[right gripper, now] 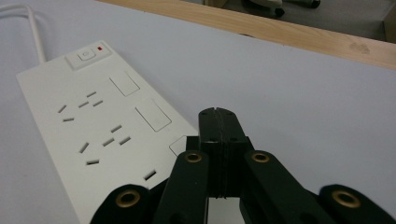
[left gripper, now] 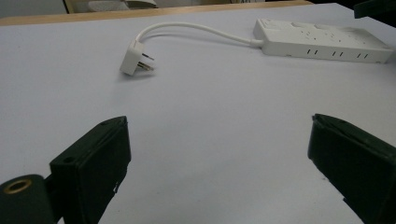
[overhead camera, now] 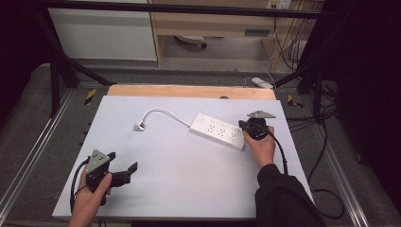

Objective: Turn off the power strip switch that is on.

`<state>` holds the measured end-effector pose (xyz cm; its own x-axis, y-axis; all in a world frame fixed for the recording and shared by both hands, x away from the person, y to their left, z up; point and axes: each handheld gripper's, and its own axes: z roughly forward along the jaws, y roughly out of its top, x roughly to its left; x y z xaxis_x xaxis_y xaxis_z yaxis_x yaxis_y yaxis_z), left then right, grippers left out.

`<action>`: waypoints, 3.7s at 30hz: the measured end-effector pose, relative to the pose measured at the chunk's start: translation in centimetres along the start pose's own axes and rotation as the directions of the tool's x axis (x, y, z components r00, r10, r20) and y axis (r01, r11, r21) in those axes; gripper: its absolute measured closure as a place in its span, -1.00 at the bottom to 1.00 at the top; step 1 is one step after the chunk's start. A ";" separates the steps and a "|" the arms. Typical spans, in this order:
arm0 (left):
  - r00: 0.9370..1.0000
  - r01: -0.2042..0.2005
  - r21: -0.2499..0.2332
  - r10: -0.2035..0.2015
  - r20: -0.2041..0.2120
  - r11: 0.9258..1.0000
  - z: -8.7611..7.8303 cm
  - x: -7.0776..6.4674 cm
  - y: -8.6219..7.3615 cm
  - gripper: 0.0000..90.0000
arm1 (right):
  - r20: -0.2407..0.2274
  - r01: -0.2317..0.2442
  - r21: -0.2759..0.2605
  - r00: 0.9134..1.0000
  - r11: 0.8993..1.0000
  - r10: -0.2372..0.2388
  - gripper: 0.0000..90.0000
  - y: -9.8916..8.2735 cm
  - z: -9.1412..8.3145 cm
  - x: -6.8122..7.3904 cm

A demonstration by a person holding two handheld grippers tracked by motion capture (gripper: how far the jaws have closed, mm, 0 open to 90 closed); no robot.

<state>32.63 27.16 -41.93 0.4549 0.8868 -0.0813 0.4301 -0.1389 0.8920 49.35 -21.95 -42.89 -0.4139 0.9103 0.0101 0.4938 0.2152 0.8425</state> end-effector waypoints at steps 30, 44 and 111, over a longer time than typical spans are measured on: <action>1.000 0.000 0.002 0.000 -0.002 1.000 0.0 0.0 0.0 -0.87 | 0.000 -0.015 0.014 1.000 1.000 0.015 1.00 -0.7 0.4 -0.2; 1.000 0.000 0.001 0.000 -0.001 1.000 0.0 0.0 0.0 -0.87 | -0.001 -0.012 0.022 1.000 1.000 0.012 1.00 -0.9 0.7 0.0; 1.000 0.004 -0.006 -0.004 -0.008 1.000 0.0 0.1 0.0 -0.87 | -0.010 -0.004 -0.052 1.000 0.999 0.004 1.00 -1.3 0.0 0.2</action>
<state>32.65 27.29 -41.93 0.4468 0.8909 -0.0814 0.4275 -0.1326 0.8942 48.65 -22.03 -43.99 -0.4200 0.9073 0.0188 0.4549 0.1925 0.8695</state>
